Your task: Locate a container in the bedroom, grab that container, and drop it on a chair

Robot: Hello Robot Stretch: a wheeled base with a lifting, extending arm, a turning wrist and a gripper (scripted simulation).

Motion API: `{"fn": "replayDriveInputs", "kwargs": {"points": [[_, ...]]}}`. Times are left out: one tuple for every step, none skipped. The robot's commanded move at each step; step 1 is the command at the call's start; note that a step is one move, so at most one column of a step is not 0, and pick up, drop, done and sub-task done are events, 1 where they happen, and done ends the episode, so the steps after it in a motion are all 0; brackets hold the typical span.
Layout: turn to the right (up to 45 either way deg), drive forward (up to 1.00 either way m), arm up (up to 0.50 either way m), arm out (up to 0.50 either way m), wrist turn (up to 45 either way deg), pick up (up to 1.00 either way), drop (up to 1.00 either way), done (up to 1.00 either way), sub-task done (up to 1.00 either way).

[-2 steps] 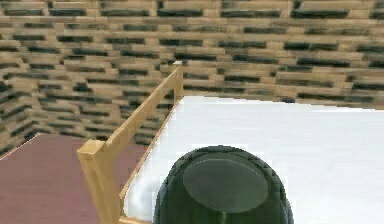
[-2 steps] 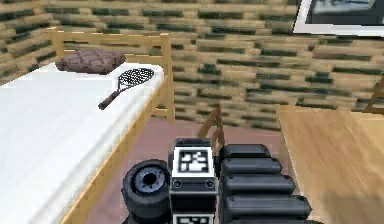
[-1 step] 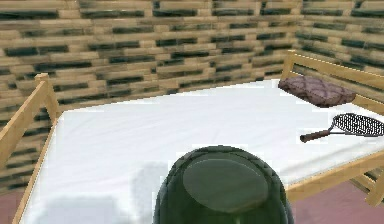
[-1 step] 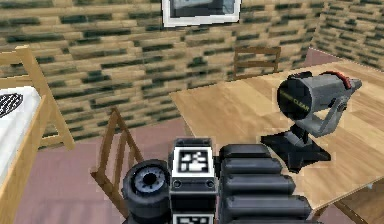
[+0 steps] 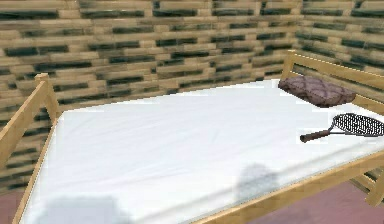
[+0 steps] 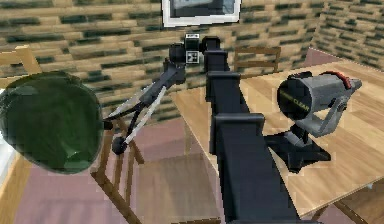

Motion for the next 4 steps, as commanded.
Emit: {"fn": "replayDriveInputs", "kwargs": {"points": [[0.0, 0.0, 0.0, 0.0, 45.0, 0.0, 0.0, 0.0, 0.0], [0.0, 0.0, 0.0, 0.0, 45.0, 0.0, 0.0, 0.0, 0.0], [0.0, 0.0, 0.0, 0.0, 36.0, 0.0, 0.0, 0.0, 0.0], [0.0, 0.0, -0.32, 0.0, 0.0, 0.0, 0.0, 0.0, 0.0]]}}
